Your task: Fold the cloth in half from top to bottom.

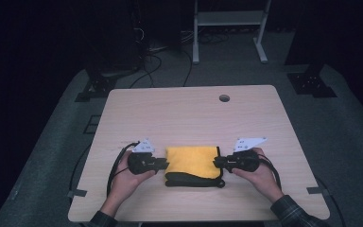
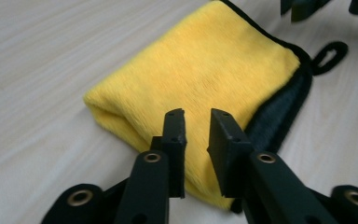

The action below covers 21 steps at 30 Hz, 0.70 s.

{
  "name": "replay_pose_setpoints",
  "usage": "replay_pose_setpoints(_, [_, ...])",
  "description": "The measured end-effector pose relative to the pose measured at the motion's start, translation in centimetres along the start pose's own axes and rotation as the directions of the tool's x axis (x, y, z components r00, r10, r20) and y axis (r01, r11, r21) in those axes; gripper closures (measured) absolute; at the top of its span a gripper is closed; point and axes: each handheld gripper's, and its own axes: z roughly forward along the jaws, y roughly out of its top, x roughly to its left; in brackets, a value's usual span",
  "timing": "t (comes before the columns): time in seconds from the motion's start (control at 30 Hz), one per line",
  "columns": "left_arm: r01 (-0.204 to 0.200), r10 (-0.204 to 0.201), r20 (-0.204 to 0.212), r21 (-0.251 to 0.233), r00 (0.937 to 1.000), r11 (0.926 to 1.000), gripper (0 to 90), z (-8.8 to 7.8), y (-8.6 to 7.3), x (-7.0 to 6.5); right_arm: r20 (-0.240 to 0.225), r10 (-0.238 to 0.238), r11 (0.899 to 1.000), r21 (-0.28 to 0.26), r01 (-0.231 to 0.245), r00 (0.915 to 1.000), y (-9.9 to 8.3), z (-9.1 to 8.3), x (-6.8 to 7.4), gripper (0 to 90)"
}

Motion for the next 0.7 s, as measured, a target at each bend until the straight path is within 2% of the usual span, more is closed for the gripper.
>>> replay_pose_setpoints(0.1, [0.008, -0.008, 0.0, 0.014, 1.0, 0.9999, 79.4, 1.1, 0.0, 0.4, -0.003, -0.007, 0.999, 0.045, 0.007, 1.0, -0.2, 1.3, -0.1, 81.4])
replay_pose_setpoints(0.17, [0.011, -0.012, 0.02, 0.027, 0.9997, 0.9996, 79.8, 1.7, -0.3, 0.1, -0.016, -0.017, 0.997, 0.07, 0.018, 0.9997, -0.4, 2.0, 0.1, 82.4])
replay_pose_setpoints(0.3, [0.008, -0.011, 0.062, 0.048, 0.998, 0.9988, 79.3, 2.0, -1.2, -1.2, -0.051, -0.036, 0.995, 0.092, 0.04, 0.998, -0.7, 2.4, 1.0, 82.9])
replay_pose_setpoints(0.4, [-0.009, 0.003, 0.068, 0.082, 0.9977, 0.9966, 78.3, 2.1, -2.0, -2.2, -0.079, -0.046, 0.992, 0.114, 0.055, 0.9958, -1.4, 2.3, 1.9, 83.3])
replay_pose_setpoints(0.5, [-0.02, 0.014, 0.06, 0.106, 0.9981, 0.9942, 77.4, 2.3, -2.6, -2.6, -0.073, -0.069, 0.986, 0.15, 0.079, 0.995, -2.1, 2.5, 2.5, 83.7])
replay_pose_setpoints(0.6, [-0.043, 0.037, 0.047, 0.121, 0.9982, 0.9917, 77.6, 2.5, -2.7, -2.9, -0.064, -0.083, 0.985, 0.145, 0.091, 0.9945, -2.6, 2.6, 2.7, 83.9])
replay_pose_setpoints(0.7, [-0.041, 0.036, 0.045, 0.119, 0.9983, 0.9921, 77.3, 2.6, -2.7, -2.8, -0.053, -0.092, 0.984, 0.148, 0.099, 0.9943, -2.6, 2.6, 2.9, 83.9])
